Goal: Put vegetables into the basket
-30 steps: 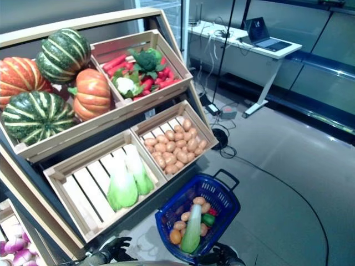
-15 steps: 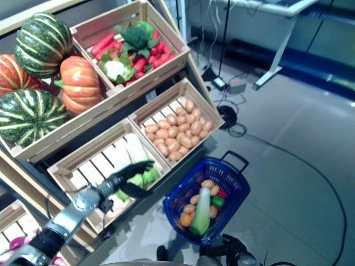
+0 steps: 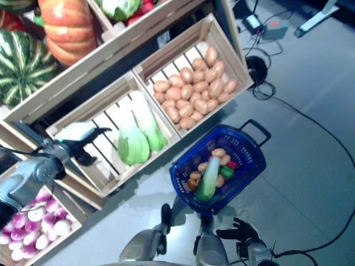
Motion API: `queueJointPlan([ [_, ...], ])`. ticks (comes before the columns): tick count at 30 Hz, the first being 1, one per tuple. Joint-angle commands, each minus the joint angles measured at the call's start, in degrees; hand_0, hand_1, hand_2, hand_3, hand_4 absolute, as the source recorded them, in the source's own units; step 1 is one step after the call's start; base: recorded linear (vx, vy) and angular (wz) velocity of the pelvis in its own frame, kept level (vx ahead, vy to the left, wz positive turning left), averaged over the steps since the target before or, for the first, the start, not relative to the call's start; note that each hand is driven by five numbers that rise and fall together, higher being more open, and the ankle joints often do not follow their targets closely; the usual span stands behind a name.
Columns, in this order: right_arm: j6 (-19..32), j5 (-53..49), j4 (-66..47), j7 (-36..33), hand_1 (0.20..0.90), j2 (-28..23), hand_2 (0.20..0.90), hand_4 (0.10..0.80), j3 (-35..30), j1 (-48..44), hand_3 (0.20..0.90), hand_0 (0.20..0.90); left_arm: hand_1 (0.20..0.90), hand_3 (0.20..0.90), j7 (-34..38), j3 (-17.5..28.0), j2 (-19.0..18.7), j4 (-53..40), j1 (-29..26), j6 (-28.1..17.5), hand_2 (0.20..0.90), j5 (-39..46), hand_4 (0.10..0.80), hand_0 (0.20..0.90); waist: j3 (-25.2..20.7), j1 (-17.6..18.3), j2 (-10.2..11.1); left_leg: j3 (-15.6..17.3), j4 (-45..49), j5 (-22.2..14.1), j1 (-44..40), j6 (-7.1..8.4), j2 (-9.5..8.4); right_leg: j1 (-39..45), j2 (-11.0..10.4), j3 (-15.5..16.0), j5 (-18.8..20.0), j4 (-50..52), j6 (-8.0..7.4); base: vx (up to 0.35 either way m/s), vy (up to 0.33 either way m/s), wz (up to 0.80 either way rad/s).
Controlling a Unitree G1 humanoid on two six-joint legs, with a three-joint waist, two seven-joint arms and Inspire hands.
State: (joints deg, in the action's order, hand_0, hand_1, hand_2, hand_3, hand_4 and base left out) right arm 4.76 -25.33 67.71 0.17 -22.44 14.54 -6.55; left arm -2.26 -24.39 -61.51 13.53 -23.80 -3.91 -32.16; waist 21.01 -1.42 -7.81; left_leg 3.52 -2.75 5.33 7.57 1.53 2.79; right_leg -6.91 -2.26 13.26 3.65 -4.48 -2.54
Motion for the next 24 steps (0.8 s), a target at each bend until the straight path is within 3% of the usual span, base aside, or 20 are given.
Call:
queueJointPlan([
  [1,3.45,-3.84,-1.62,1.56,0.9,-0.82,0.9,0.8,1.68,-1.48,0.9,0.9,0.9,0.9,9.44,1.79,-4.37,0.72,-9.74,-3.38,0.9,-9.12,0.8,0.9,1.25,1.57,2.41,0.72,4.0,-0.53,6.35,1.87,-1.19,-3.14,-2.44,-0.35,-3.02,6.54,0.84,-0.081,-0.014,0.09],
  [3,3.63,-4.6,-2.11,1.33,0.9,-1.21,0.9,0.8,1.86,-2.13,0.9,0.9,0.9,0.9,12.38,0.23,-5.3,1.74,-11.95,-3.06,0.9,-10.84,0.8,0.9,2.3,1.88,2.38,1.08,4.76,-0.56,7.69,1.88,-1.25,-4.63,-2.42,-0.51,-3.09,7.55,0.91,-0.079,-0.018,-0.01],
  [6,4.63,-5.96,-2.56,1.67,0.9,-2.06,0.9,0.8,2.71,-4.96,0.9,0.9,0.9,0.9,24.74,-6.14,-7.5,7.25,-21.81,-1.38,0.9,-20.32,0.8,0.9,5.74,2.54,2.75,1.67,8.2,-0.84,12.8,1.68,-1.21,-9.77,-2.61,-0.76,-3.28,10.95,1.07,-0.113,-0.029,0.02],
  [13,5.32,-8.94,-7.3,0.84,0.9,-2.63,0.9,0.8,4.23,-8.28,0.9,0.9,0.9,0.9,42.69,-10.68,-5.57,17.31,-29.13,3.46,0.9,-29.81,0.8,0.9,8.78,3.38,4.29,2.33,14.8,-1.6,22.91,1.11,-1.13,-21.16,-2.94,-1.91,-3.33,17.77,0.91,-0.075,0.008,-0.01],
  [18,4.37,-9.75,-10.94,-0.86,0.9,-2.48,0.9,0.8,4.75,-10.11,0.9,0.9,0.9,0.9,46.98,-12.73,-2.43,22.72,-32.84,5.83,0.9,-32.44,0.8,0.9,8.78,4.36,5.14,2.56,20.44,-2.73,31.09,0.55,-0.57,-30.73,-3.02,-3.98,-4.27,24.47,0.87,-0.03,0.035,0.02],
  [24,3.23,-10.66,-13.46,-1.82,0.9,-3.32,0.9,0.8,4.81,-10.93,0.9,0.9,0.9,0.9,45.09,-17.45,-1.73,25.3,-38.11,5.76,0.9,-34.34,0.8,0.9,8.78,5.75,4.97,2.77,25.05,-3.71,37.42,0.59,0.17,-37.53,-2.72,-5.86,-4.8,28.16,1.22,0.011,0.064,-0.06],
])
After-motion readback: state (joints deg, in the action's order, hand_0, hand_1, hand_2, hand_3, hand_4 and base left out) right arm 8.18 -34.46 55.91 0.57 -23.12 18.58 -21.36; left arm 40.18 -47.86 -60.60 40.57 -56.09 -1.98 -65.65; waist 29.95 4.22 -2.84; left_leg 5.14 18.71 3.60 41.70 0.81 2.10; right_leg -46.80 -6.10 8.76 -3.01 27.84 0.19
